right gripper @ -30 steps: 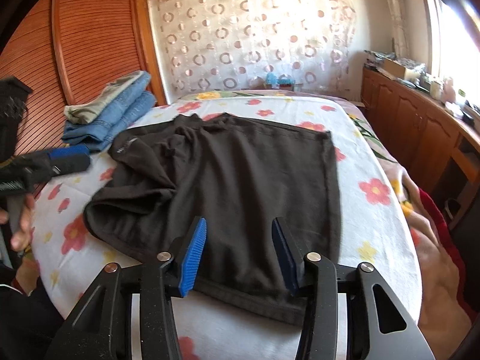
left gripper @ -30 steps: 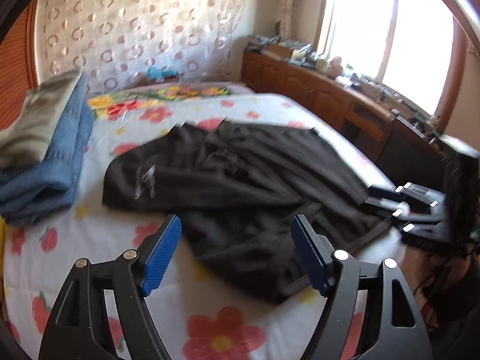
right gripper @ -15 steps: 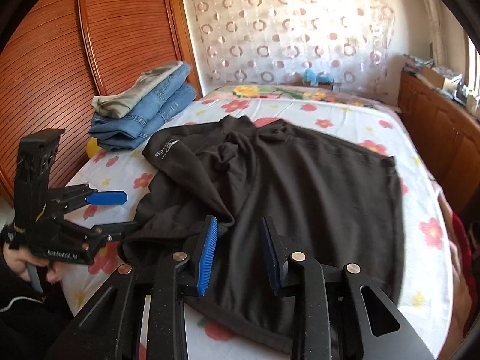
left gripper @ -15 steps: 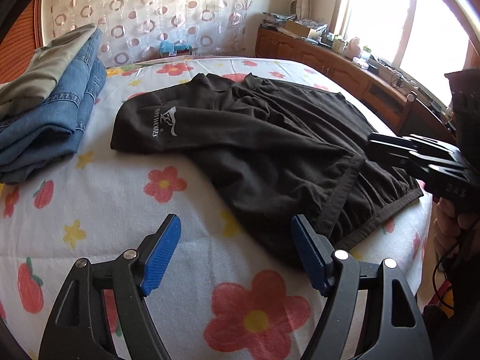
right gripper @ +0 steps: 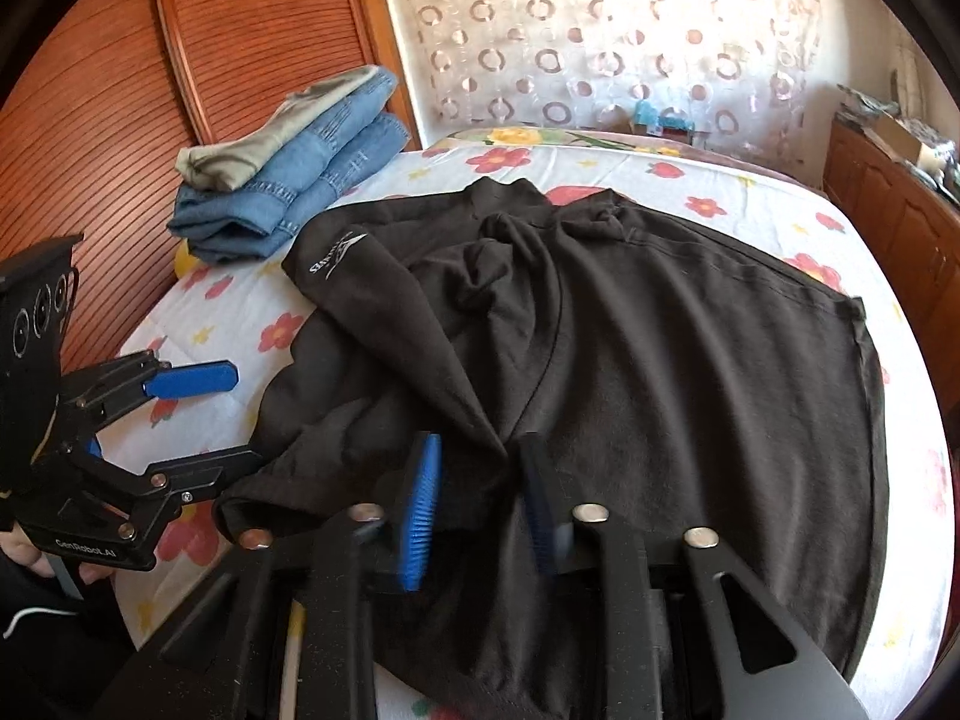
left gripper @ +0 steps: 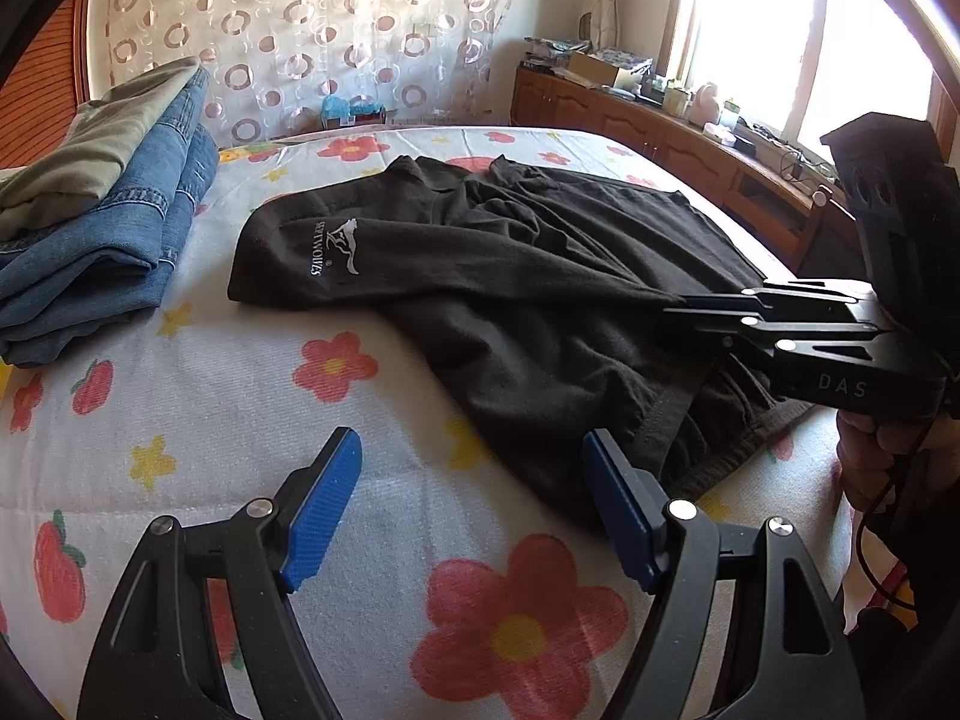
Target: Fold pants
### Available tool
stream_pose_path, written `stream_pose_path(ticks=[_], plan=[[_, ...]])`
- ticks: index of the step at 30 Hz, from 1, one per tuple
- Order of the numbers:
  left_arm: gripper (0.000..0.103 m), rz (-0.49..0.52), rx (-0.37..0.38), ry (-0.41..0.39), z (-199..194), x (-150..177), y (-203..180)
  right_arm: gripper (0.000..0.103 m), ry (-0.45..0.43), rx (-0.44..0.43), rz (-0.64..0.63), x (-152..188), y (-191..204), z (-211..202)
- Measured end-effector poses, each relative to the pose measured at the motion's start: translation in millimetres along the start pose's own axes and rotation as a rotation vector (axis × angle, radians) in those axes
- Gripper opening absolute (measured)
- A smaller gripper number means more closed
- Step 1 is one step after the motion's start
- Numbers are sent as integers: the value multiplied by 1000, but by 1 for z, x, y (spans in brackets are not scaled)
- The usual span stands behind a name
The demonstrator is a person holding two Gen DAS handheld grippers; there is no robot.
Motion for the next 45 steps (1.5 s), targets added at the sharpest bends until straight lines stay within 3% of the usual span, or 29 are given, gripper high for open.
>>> stream_pose_path(ticks=[2, 9, 13, 22, 25, 30, 32, 40, 45], plan=[[77, -9, 4, 2, 1, -1, 0, 8, -16, -4, -16, -2, 4, -3], [77, -58, 8, -12, -2, -5, 5, 7, -141, 34, -56, -11, 11, -41], [77, -54, 8, -25, -4, -7, 3, 7, -169, 61, -65, -8, 15, -47], [77, -49, 10, -19, -2, -6, 3, 7, -106, 26, -75, 6, 23, -34], [77, -48, 9, -17, -2, -6, 2, 14, -92, 27, -81, 7, 23, -34], [77, -51, 8, -19, -3, -6, 3, 14, -65, 25, -62, 2, 17, -21], [77, -54, 7, -26, -5, -6, 3, 3, -52, 17, -55, 2, 16, -18], [77, -50, 10, -62, -16, -14, -1, 1, -241, 43, -86, -22, 26, -73], [77, -27, 22, -81, -23, -22, -9, 1, -310, 82, -113, -31, 27, -107]])
Point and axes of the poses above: each gripper's, at about its wrist camera, not at the fingertips, and z roughly the way its jaws point, y to its left, x to its underside, the point moved 6 cm from there along z, roughly the way its jaws point, and after that the axes turned 3 degrees about -x, right-handed, at the moved point
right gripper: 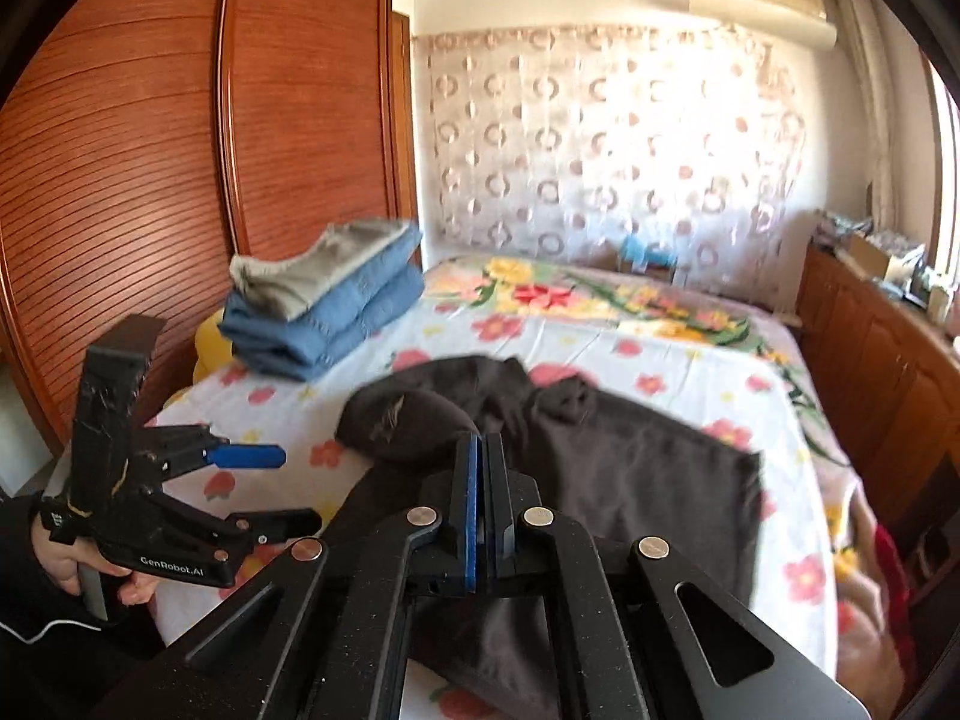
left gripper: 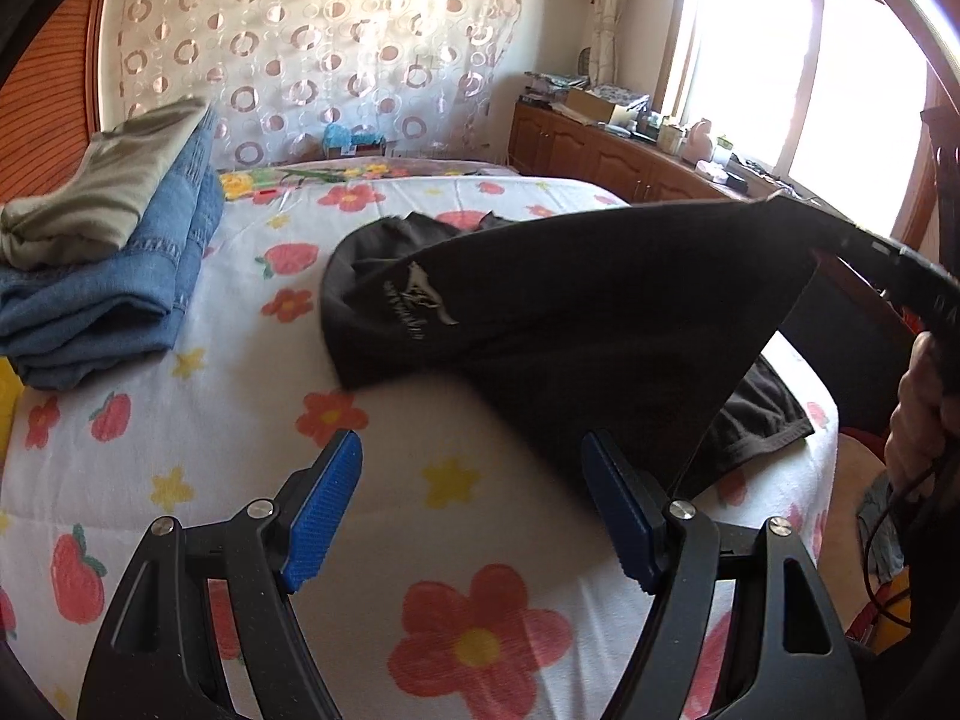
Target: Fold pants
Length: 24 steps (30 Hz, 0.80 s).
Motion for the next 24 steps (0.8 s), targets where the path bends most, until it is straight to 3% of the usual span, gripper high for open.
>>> stream_pose_path(ticks=[14, 24], plan=[[77, 78, 59, -24, 3, -28, -38, 1, -47, 123, 47, 20, -25, -66], [77, 107, 51, 29, 18, -13, -51, 2, 44, 108, 128, 47, -23, -43]])
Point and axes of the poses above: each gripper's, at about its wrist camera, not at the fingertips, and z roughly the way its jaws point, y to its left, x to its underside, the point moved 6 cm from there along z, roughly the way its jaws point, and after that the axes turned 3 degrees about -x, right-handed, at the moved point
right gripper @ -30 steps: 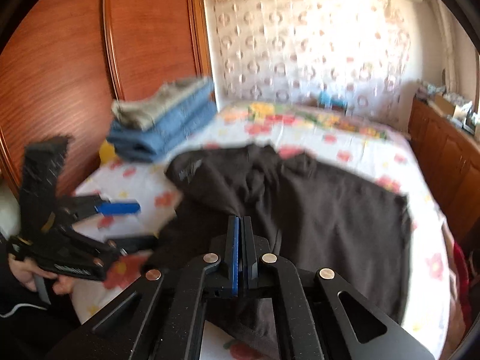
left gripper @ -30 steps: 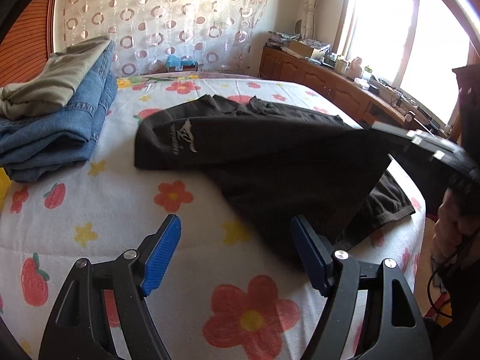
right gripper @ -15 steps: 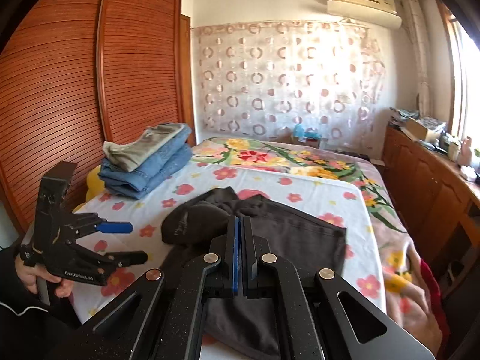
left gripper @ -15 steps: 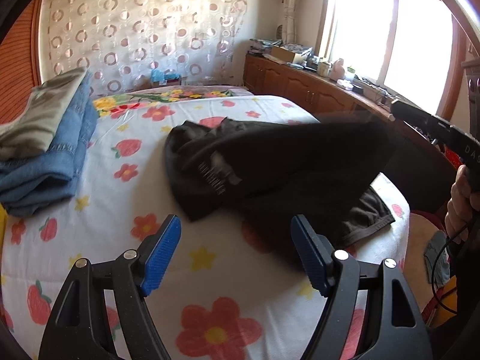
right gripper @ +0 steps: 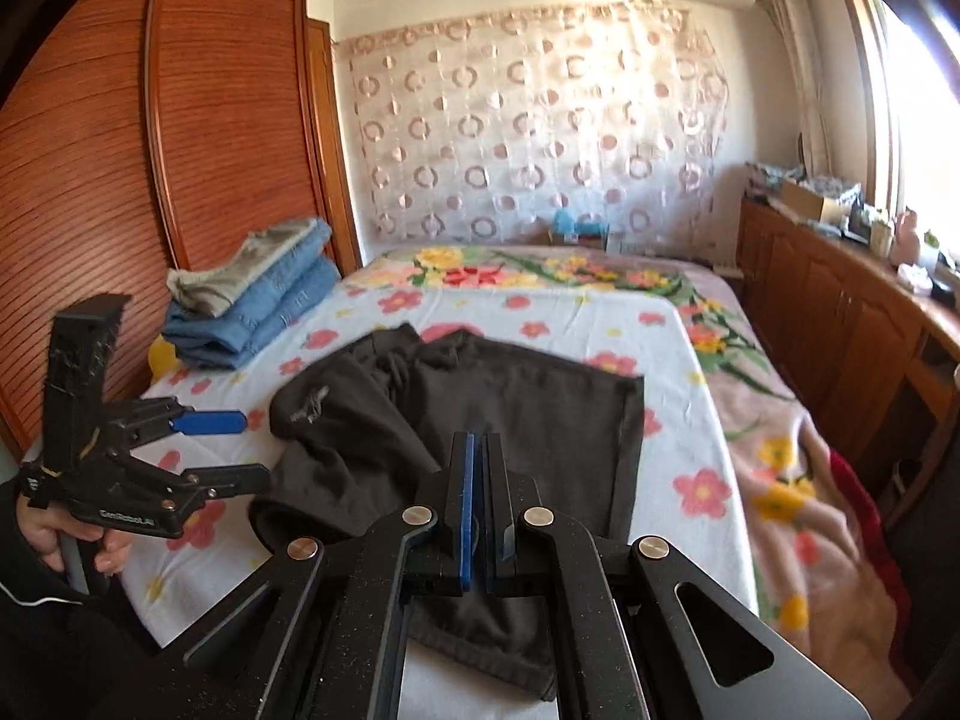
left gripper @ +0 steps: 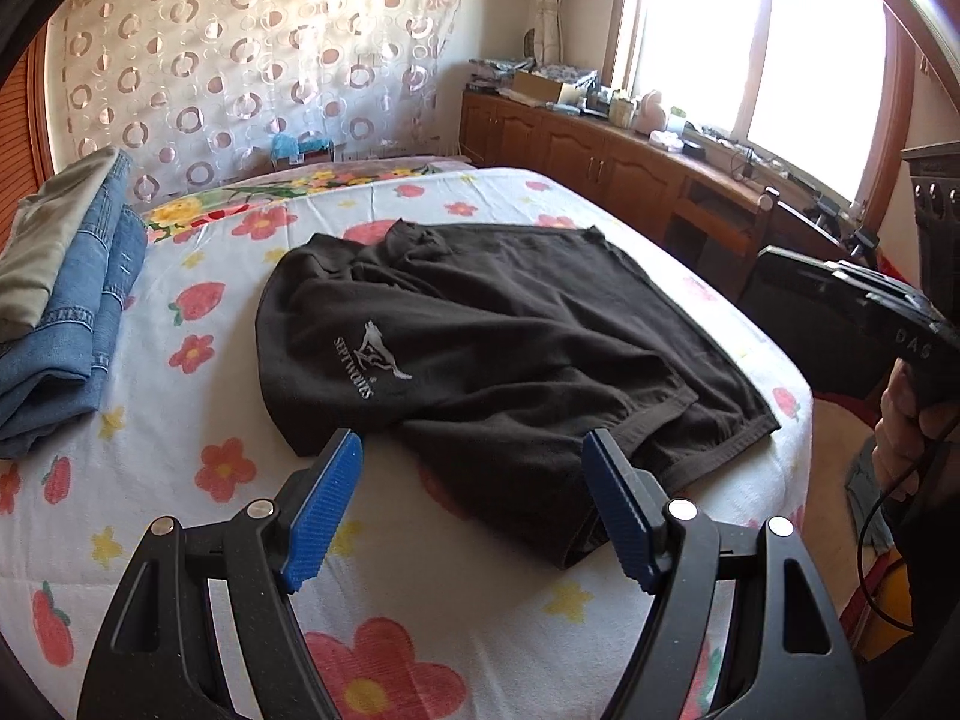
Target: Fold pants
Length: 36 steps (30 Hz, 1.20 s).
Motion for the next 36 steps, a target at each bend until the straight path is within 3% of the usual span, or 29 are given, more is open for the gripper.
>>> stream_pose_path(ticks=[2, 4, 11, 19, 23, 28, 36], plan=[[77, 0, 0, 9, 2, 2, 0, 21, 27, 5, -5, 2, 0, 6], [77, -1, -5, 30, 7, 7, 2, 28, 58, -5, -13, 4, 1, 14], [77, 0, -29, 93, 20, 23, 6, 28, 165, -34, -44, 13, 4, 35], [77, -14, -25, 102, 23, 28, 10, 27, 215, -9, -96, -2, 3, 52], [77, -17, -22, 98, 23, 28, 10, 6, 231, -17, -125, -2, 6, 55], [77, -27, -20, 81, 20, 25, 11, 2, 174, -38, -131, -8, 7, 51], [77, -30, -11, 4, -1, 9, 8, 1, -7, -37, -140, -33, 20, -10]])
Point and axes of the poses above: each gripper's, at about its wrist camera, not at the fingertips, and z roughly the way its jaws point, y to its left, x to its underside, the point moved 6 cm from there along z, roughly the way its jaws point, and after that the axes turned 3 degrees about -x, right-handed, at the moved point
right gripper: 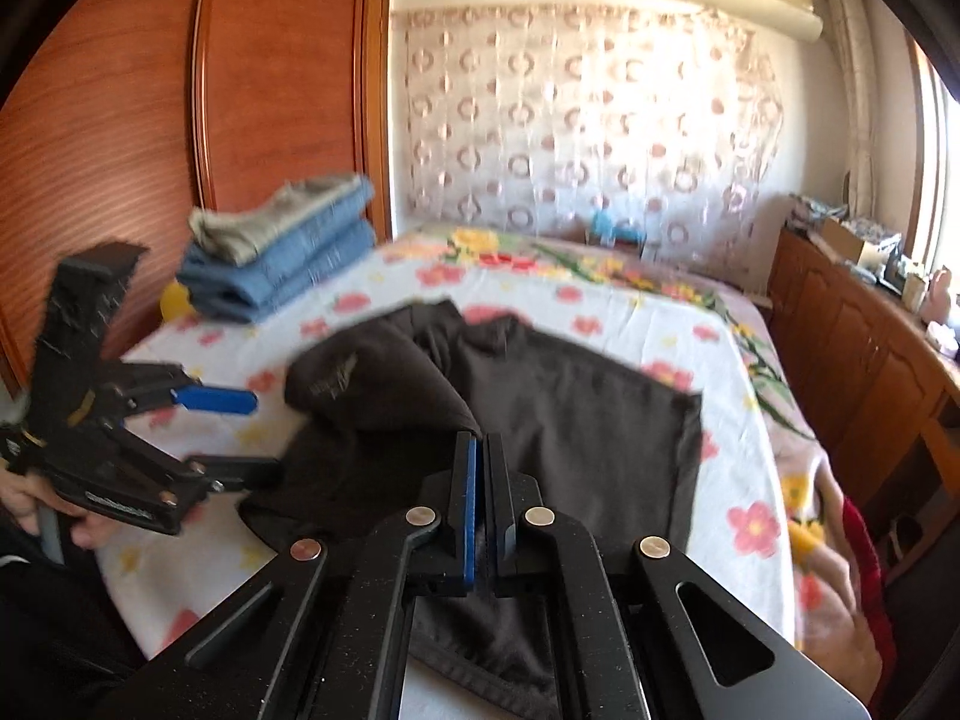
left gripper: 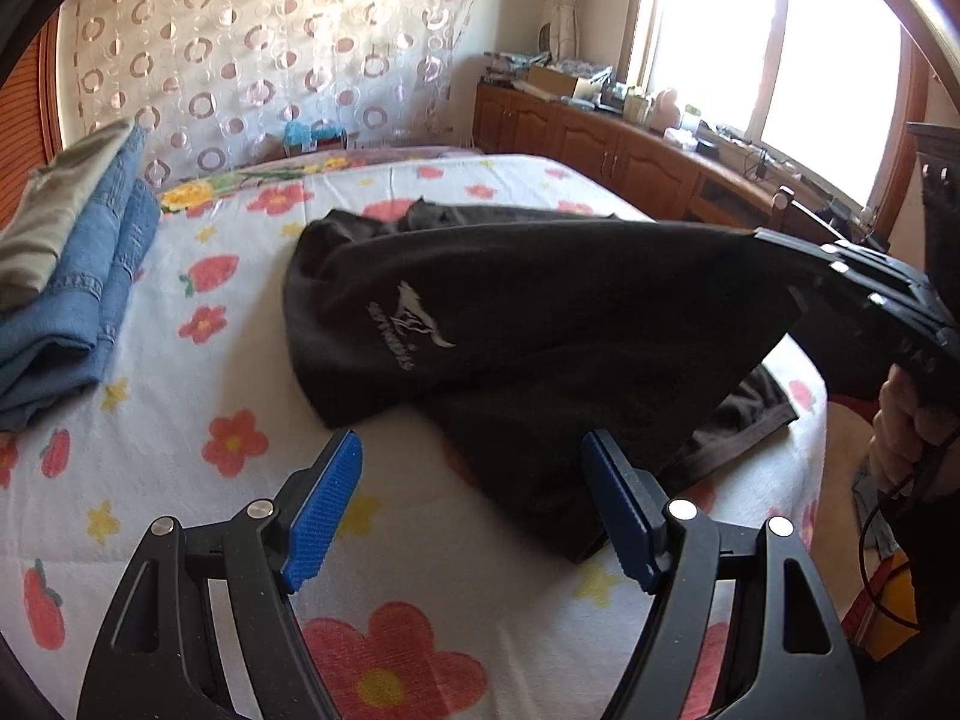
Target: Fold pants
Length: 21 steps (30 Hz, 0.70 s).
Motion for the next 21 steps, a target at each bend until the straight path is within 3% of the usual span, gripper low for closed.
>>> stream_pose_path(ticks=[5, 9, 21], plan=[[77, 12, 6, -26, -9, -8, -5, 1, -52, 33, 6, -6, -7, -41], [77, 21, 15, -28, -9, -12, -10, 2, -44, 60, 29, 7, -17, -65], [77, 67, 30, 13, 8, -11, -25, 2, 139, 87, 169, 73, -49, -63]])
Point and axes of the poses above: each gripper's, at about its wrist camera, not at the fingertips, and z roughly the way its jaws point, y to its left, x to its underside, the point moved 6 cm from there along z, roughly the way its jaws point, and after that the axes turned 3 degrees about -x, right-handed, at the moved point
